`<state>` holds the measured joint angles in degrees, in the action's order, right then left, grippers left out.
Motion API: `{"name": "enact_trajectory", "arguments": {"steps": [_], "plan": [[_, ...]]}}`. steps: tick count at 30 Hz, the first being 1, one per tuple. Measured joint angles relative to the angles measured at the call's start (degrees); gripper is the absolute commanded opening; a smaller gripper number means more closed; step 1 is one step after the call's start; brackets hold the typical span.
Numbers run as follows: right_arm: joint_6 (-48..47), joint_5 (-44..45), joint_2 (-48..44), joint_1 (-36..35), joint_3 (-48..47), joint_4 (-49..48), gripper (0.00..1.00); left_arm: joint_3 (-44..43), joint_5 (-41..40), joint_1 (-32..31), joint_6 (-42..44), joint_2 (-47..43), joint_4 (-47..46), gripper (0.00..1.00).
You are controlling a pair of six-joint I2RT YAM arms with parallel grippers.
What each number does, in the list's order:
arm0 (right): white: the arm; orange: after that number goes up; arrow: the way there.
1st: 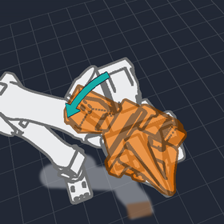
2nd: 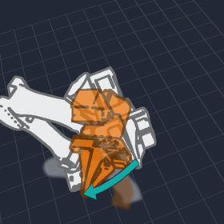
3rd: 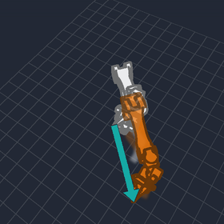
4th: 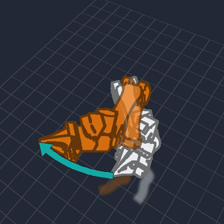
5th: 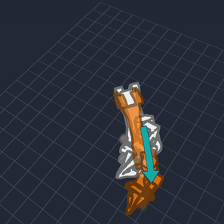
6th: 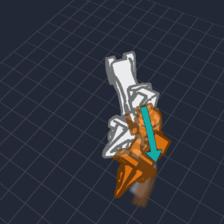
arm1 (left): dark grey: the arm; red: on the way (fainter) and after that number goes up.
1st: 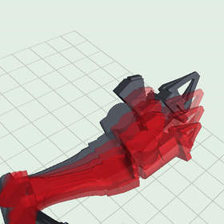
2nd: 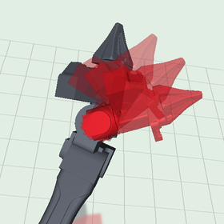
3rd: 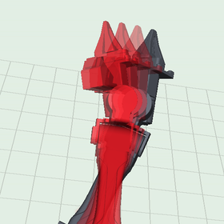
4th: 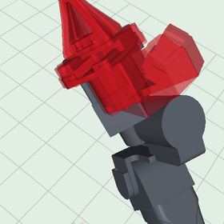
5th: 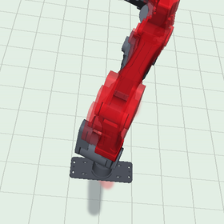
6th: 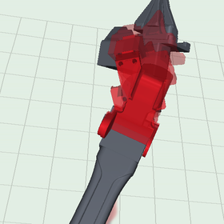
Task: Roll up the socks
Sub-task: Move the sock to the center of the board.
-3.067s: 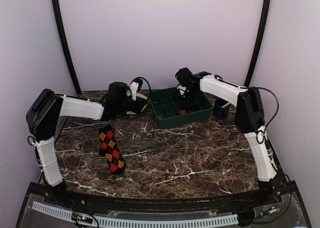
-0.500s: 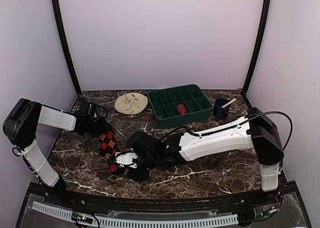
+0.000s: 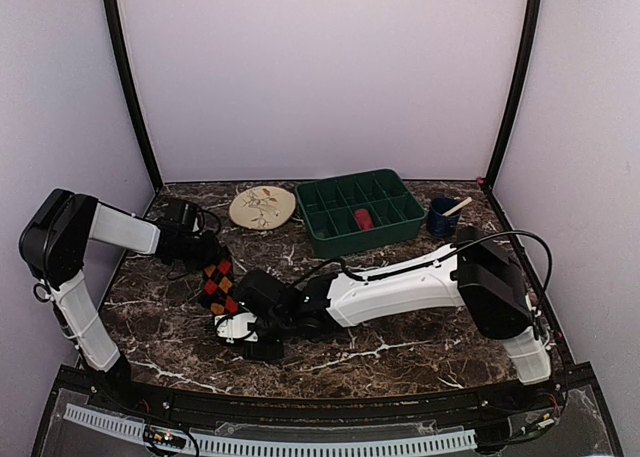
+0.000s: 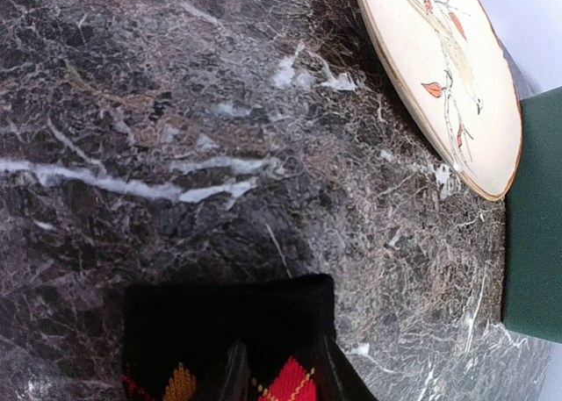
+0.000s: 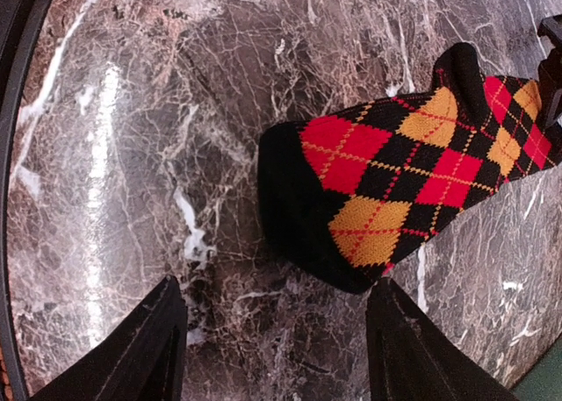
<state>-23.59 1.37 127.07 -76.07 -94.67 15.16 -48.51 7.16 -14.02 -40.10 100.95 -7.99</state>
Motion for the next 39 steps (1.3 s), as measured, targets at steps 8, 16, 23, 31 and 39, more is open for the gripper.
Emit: {"name": "enact_trajectory", "arguments": {"steps": [8, 16, 23, 31, 39], "plan": [[-3.6, 0.6, 2.3, 0.0, -3.5, 0.1, 0.63, -0.2, 1.8, 0.4, 0.5, 0.6, -0.7, 0.26], [-5.5, -0.1, 5.1, 0.5, -7.3, 1.6, 0.49, -0.3, 3.6, 0.6, 0.5, 1.7, -2.8, 0.25], [-6.2, -1.8, 7.8, 1.3, -10.5, 4.5, 0.40, -0.3, 4.5, 0.7, 0.5, 2.0, -3.7, 0.24], [-6.5, -3.5, 10.3, 2.7, -14.2, 6.9, 0.28, -1.0, 5.6, 0.7, 0.7, 2.7, -3.9, 0.23], [-7.1, -5.3, 11.1, 3.7, -15.4, 8.9, 0.01, -1.2, 6.2, 0.7, 1.4, 3.0, -4.0, 0.23]]}}
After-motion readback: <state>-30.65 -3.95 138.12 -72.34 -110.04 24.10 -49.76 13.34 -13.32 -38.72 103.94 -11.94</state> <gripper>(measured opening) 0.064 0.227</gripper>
